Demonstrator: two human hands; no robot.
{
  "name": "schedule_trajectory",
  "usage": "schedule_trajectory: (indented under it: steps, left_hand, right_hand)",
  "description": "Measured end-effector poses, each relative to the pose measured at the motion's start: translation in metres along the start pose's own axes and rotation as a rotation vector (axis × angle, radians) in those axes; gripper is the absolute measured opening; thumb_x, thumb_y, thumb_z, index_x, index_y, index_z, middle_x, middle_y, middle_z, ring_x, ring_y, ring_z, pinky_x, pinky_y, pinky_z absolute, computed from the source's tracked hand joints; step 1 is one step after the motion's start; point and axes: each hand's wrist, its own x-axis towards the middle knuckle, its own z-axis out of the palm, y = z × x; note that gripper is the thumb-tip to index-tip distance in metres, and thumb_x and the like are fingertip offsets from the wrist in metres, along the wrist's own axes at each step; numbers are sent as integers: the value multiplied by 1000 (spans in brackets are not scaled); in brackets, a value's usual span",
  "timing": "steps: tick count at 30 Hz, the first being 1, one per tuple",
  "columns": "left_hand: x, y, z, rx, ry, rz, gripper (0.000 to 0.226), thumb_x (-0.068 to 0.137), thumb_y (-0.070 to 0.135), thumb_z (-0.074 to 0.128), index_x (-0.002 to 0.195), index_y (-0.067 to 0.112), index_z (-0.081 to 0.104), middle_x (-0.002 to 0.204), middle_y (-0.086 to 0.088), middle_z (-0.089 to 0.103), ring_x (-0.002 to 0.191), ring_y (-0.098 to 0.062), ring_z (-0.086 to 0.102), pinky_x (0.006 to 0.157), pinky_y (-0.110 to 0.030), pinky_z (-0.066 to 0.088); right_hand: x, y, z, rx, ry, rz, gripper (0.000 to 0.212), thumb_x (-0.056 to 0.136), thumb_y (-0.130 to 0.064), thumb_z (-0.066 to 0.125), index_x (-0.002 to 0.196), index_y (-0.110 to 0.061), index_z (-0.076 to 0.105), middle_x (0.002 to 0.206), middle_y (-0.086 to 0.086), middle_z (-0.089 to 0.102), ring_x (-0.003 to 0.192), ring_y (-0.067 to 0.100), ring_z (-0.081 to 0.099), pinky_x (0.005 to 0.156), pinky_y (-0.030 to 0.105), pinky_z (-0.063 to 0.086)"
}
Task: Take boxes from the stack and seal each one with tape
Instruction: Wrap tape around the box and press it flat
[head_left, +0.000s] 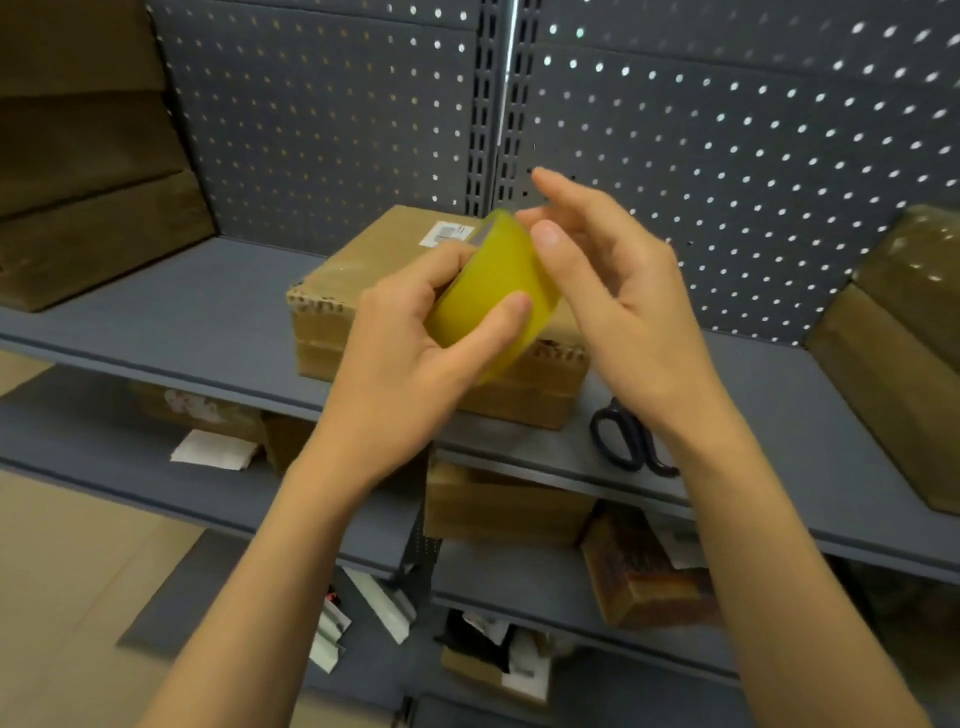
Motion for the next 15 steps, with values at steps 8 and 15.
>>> schedule_trajectory:
  steps: [8,15]
  left_hand:
    - [-13,12,28,40,-72,-72,5,89,24,60,92,21,58,78,1,58,67,-2,52,58,-17,41]
    - [-13,12,29,91,-104,-80,17,88,25,61,93,9,61,78,-3,58,67,-7,50,57,-19,39]
  right_hand:
    - [-18,9,-26,103,44,-31,22,90,-8,62,110,-18,66,97,-4,68,95,9,63,88,30,51]
    - [-24,15,-27,177,81,41,14,87,-10,67,95,-21,70,95,0,71,92,12,66,82,27,52]
